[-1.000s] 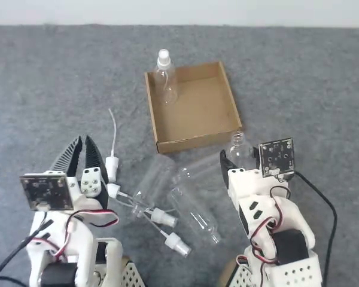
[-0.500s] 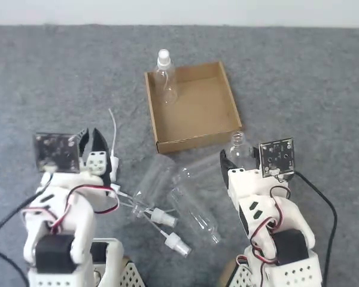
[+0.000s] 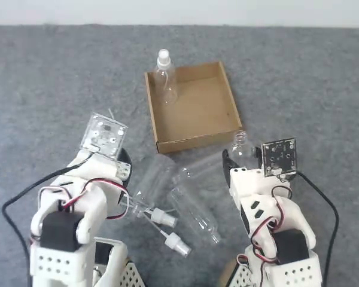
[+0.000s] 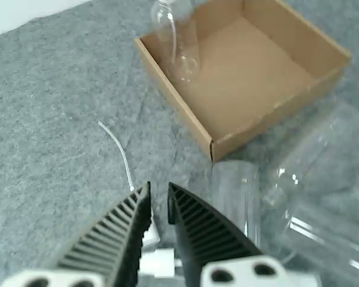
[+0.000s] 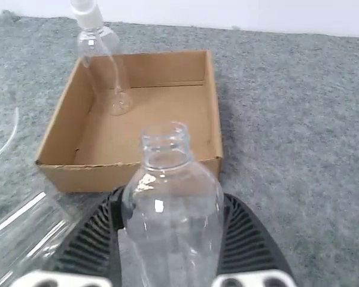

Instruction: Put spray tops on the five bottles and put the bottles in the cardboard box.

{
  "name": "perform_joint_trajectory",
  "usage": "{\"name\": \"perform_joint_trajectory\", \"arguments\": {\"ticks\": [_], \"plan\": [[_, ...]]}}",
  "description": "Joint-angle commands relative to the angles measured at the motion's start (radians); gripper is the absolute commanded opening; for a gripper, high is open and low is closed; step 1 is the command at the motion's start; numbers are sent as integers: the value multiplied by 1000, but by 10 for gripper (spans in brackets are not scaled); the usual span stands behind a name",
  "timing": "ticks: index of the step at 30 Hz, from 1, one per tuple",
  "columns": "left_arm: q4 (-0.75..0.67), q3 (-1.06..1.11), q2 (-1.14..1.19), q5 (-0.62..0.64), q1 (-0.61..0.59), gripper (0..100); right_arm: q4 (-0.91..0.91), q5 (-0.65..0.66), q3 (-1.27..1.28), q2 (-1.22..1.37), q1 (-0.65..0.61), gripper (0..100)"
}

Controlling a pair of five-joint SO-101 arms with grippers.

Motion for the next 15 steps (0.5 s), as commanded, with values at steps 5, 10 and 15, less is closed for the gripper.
{"name": "perform_joint_trajectory", "arguments": {"ticks": [5, 10, 15], "plan": [[135, -87, 135, -239, 3, 150, -105, -12, 28, -19, 61, 6], [204, -85, 281, -362, 60, 152, -105, -12, 28, -19, 61, 6], [230, -91, 377, -399, 172, 152, -105, -12, 28, -19, 61, 6]]}}
